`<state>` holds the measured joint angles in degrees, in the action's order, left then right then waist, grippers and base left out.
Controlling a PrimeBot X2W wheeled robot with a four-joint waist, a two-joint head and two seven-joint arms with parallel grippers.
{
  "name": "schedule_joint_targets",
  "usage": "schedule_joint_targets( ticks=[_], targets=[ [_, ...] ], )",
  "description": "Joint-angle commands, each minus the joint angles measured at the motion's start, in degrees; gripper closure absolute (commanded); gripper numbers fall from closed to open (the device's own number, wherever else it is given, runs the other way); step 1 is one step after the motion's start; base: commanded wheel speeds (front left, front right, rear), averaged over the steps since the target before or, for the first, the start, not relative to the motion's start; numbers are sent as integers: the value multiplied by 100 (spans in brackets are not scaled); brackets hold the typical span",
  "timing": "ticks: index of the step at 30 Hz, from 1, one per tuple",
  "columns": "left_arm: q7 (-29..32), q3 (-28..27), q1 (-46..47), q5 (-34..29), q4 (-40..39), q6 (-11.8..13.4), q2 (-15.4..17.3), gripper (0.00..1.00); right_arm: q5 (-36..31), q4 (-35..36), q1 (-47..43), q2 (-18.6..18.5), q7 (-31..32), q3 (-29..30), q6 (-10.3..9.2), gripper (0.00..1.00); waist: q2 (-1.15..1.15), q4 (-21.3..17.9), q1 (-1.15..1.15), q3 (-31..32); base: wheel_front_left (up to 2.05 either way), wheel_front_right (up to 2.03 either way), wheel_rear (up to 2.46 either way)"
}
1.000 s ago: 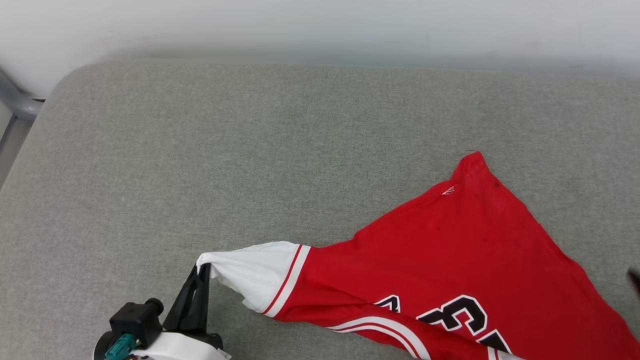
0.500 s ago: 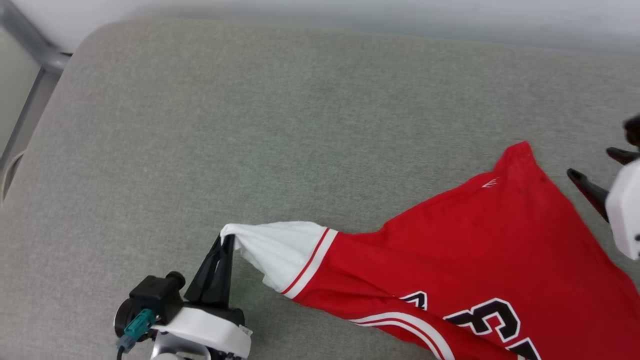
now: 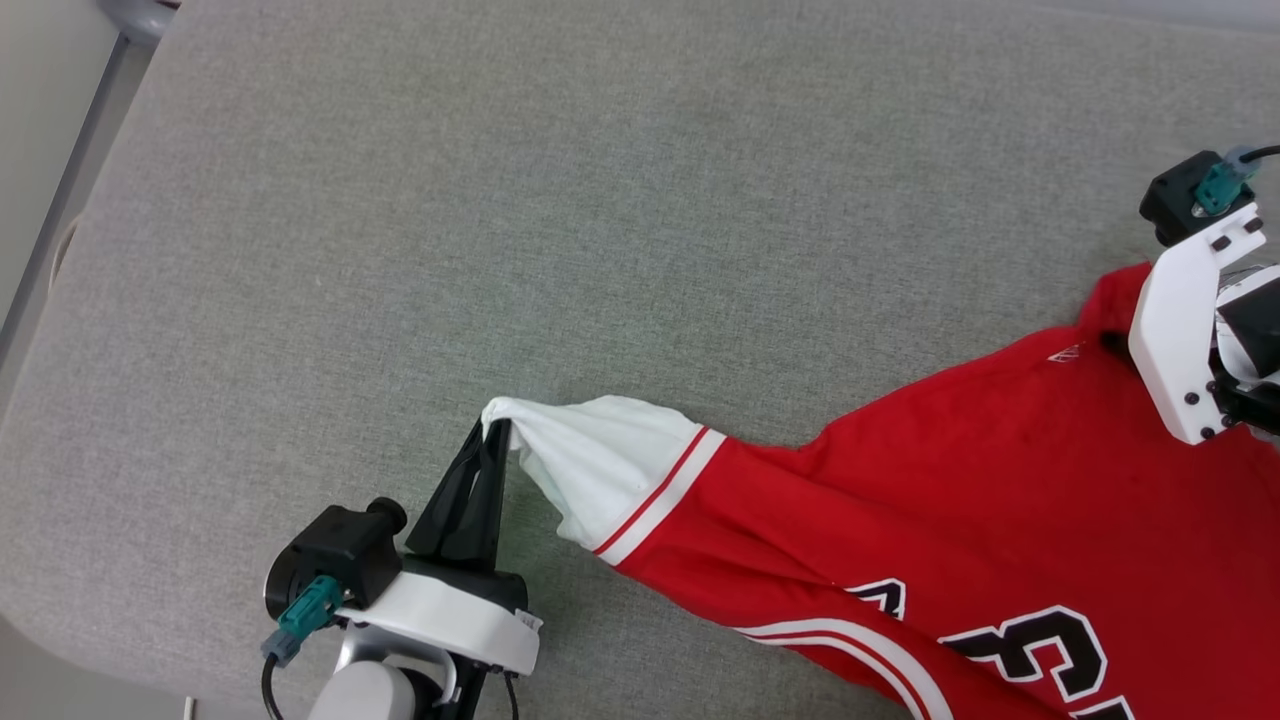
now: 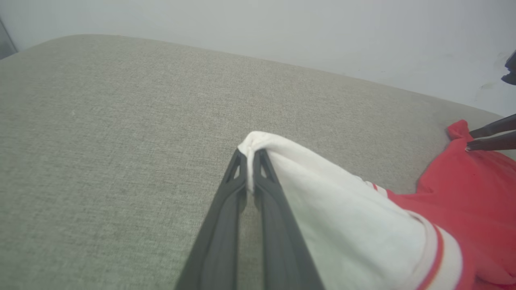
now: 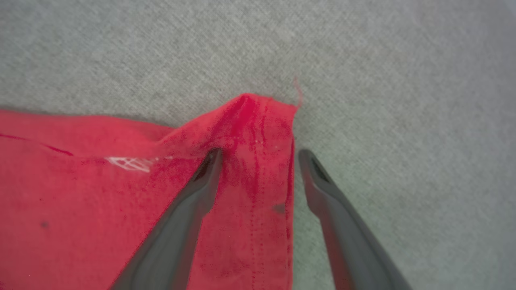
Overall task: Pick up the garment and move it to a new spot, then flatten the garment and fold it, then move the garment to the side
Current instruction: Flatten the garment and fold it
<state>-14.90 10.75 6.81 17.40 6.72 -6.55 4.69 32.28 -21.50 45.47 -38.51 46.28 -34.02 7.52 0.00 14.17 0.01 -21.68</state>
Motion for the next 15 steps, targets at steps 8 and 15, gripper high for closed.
schedule_joint_targets(
  ticks=[8,15],
  targets=[
    [-39,-51,161,21,38,-33,-70,100,314,-874,-115,96,-229,-1068,-4,85,0,68,-1,-137,0,0,0],
    [-40,-195,80,-70,65,-35,-13,100,359,-750,337,22,-1649,-1083,-9,100,0,-130,-1,154,0,0,0]
  ],
)
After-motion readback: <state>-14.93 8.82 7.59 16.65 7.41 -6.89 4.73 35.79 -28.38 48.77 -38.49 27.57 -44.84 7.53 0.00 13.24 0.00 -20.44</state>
